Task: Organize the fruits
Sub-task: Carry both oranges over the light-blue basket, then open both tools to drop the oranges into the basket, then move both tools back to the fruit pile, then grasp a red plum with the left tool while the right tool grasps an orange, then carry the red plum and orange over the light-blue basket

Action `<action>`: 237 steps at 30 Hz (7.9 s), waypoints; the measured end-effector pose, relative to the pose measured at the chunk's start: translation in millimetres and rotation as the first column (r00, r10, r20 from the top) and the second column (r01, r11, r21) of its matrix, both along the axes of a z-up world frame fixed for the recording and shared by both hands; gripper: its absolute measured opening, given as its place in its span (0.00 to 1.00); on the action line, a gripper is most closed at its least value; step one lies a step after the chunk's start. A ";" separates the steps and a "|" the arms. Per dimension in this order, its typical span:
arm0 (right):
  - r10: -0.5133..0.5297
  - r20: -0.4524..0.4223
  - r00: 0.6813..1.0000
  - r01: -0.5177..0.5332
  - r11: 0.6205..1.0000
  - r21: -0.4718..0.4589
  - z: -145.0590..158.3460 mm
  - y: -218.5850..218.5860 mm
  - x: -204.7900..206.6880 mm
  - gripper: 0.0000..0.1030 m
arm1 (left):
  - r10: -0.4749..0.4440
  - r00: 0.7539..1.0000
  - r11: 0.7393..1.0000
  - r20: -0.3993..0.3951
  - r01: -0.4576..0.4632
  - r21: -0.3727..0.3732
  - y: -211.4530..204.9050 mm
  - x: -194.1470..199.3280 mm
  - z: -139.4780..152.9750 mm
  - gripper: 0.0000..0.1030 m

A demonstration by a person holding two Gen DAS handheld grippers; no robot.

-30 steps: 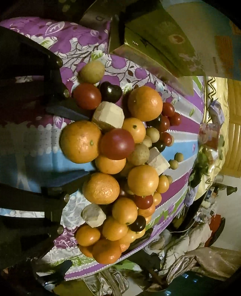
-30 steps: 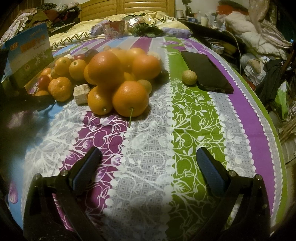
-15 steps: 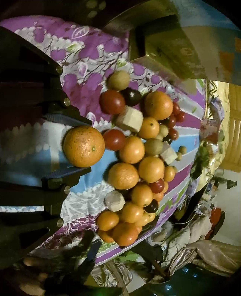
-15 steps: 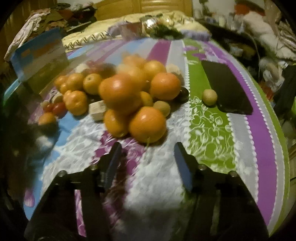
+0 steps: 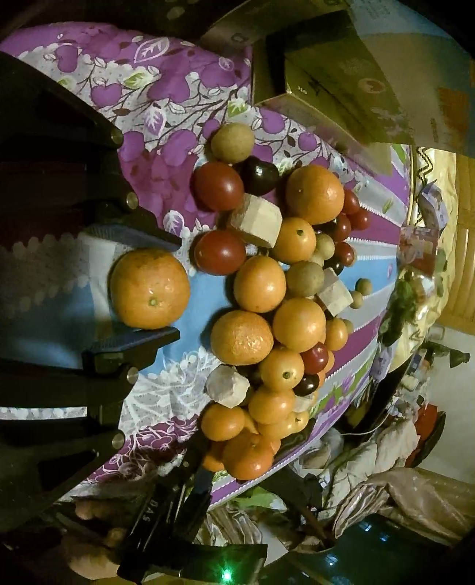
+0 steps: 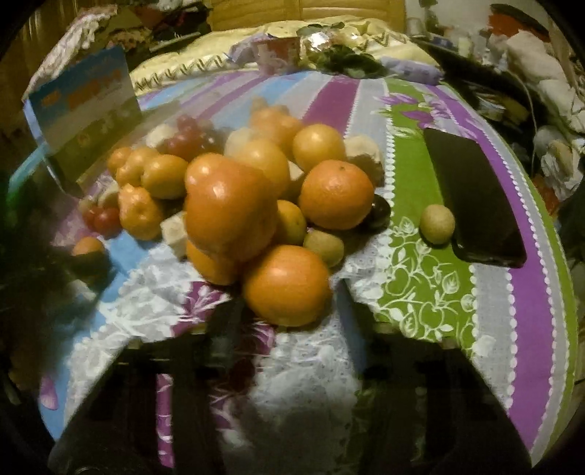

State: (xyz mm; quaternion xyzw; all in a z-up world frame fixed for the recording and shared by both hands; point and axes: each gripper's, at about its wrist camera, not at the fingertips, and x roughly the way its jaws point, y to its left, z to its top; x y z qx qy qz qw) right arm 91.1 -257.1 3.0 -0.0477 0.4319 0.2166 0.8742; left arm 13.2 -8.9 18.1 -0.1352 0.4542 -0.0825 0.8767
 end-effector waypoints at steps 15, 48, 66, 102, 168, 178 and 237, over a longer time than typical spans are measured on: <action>-0.143 0.019 0.990 0.142 0.989 0.031 64.8 19.4 -51.9 0.41 | 0.070 0.989 0.987 0.128 -0.087 0.132 24.6 -26.1 94.9 0.42; 0.439 0.127 0.889 -0.442 0.897 -0.004 191.7 378.9 -97.0 0.41 | 0.672 0.716 0.711 0.188 -0.695 0.108 365.4 -186.8 179.7 0.42; 0.533 -0.165 0.830 -0.549 0.833 -0.070 140.6 446.7 -86.4 0.41 | 0.638 0.763 0.769 -0.104 -0.625 0.133 407.5 -160.4 115.4 0.41; 0.514 -0.175 0.840 -0.532 0.843 -0.076 128.3 443.0 -77.6 0.69 | 0.631 0.758 0.775 -0.166 -0.607 0.174 406.0 -148.7 95.3 0.65; -0.095 -0.090 0.991 0.107 0.984 0.142 20.0 13.0 -71.0 0.43 | 0.046 0.999 0.998 -0.016 -0.046 0.033 18.8 23.3 0.8 0.26; -0.115 -0.063 0.991 0.119 0.990 0.072 9.9 38.7 -16.8 0.45 | 0.036 0.999 0.999 -0.011 -0.037 -0.020 30.2 6.1 13.7 0.26; 0.244 0.166 0.956 -0.262 0.960 0.099 208.2 258.1 -74.8 0.37 | 0.487 0.843 0.853 0.228 -0.515 0.083 270.2 -133.5 219.6 0.26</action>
